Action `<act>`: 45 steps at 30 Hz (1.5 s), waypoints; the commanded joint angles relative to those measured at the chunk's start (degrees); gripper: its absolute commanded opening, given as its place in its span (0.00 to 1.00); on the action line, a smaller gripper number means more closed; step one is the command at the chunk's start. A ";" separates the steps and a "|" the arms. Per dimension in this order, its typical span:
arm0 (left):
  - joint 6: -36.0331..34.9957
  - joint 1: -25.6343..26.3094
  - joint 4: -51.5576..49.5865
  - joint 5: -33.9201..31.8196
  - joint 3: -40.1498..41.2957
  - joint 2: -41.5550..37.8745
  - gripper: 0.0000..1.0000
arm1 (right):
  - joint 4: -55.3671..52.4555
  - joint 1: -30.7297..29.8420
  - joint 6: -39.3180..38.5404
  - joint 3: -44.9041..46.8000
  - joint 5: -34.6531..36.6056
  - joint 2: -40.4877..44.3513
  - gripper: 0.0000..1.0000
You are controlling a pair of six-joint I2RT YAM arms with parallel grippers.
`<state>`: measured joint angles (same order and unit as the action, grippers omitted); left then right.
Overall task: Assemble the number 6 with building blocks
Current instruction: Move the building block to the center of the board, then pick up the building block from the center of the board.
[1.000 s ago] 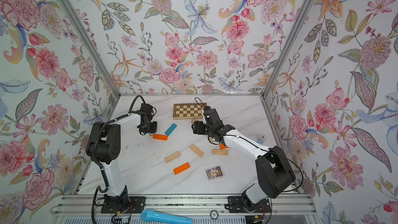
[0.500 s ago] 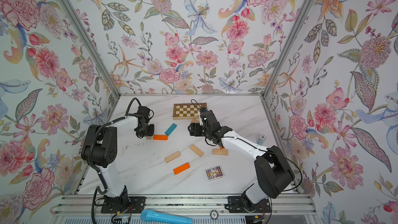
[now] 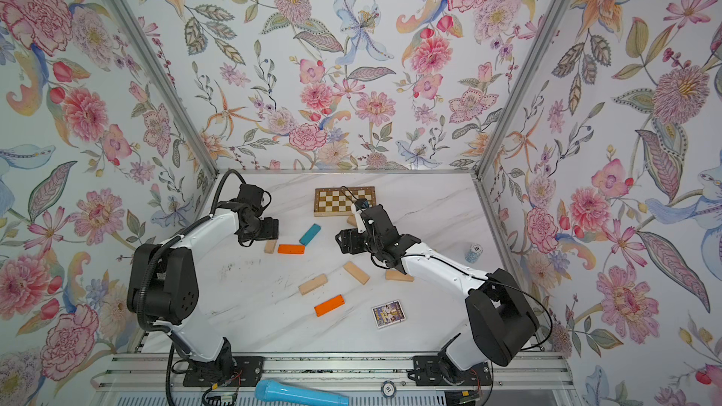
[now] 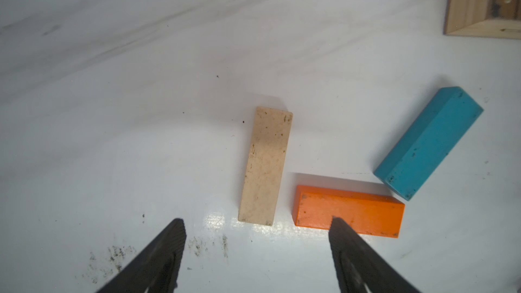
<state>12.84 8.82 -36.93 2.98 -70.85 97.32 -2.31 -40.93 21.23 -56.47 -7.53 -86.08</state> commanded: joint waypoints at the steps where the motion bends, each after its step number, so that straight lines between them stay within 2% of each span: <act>1: 3.02 0.51 -1.60 2.82 1.93 -4.35 0.89 | -0.37 -2.15 -9.05 -2.91 -1.58 -2.45 0.82; 3: 6.72 1.68 -0.23 2.80 4.22 -6.65 0.87 | -1.30 -2.78 -10.65 -4.09 -0.90 -3.19 0.82; 6: 13.41 7.32 1.13 -1.58 6.79 -10.15 0.86 | -2.18 -2.90 -10.51 -4.84 0.05 -3.47 0.82; 9: 19.37 11.92 0.02 -3.00 6.73 -9.23 0.86 | -1.66 -2.78 -9.88 -3.20 1.09 -1.61 0.82; 12: 21.75 15.84 1.51 -5.11 8.15 -8.36 0.85 | -0.14 -2.67 -9.18 0.44 2.39 2.26 0.82; 18: 28.58 18.90 2.87 -3.32 8.37 -2.08 0.76 | 0.82 -0.05 -5.05 7.07 6.71 11.02 0.83; 23: 32.67 21.71 5.40 -4.66 6.15 0.98 0.72 | 5.95 6.07 0.74 13.99 3.88 18.35 0.83; 26: 28.58 21.78 6.12 -7.16 2.11 2.28 0.72 | 7.21 9.18 3.42 16.74 2.07 20.78 0.83; 29: 17.83 21.59 4.17 -9.14 -4.90 6.45 0.75 | 6.94 12.08 3.90 17.88 0.38 22.16 0.83; 31: 10.90 21.18 -0.69 -12.22 -10.87 10.90 0.78 | 5.86 12.53 3.58 17.87 0.27 22.87 0.82; 35: 0.14 20.54 -5.70 -11.58 -19.23 18.81 0.78 | 5.08 13.14 3.44 18.41 0.00 25.05 0.82; 38: -2.86 19.33 -7.38 -9.65 -23.05 22.51 0.77 | 3.91 13.50 3.14 18.33 -0.34 26.20 0.83; 40: -3.65 18.05 -5.64 -6.73 -23.24 22.73 0.77 | 3.19 13.72 2.85 18.32 -0.18 26.89 0.83; 45: -5.33 17.28 -4.78 -4.36 -23.94 24.10 0.75 | 2.20 13.99 2.80 18.67 0.06 27.96 0.83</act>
<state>11.09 26.59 -40.32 -3.57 -92.64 120.49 1.45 -27.27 23.97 -38.57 -7.09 -59.00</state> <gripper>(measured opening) 0.759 0.828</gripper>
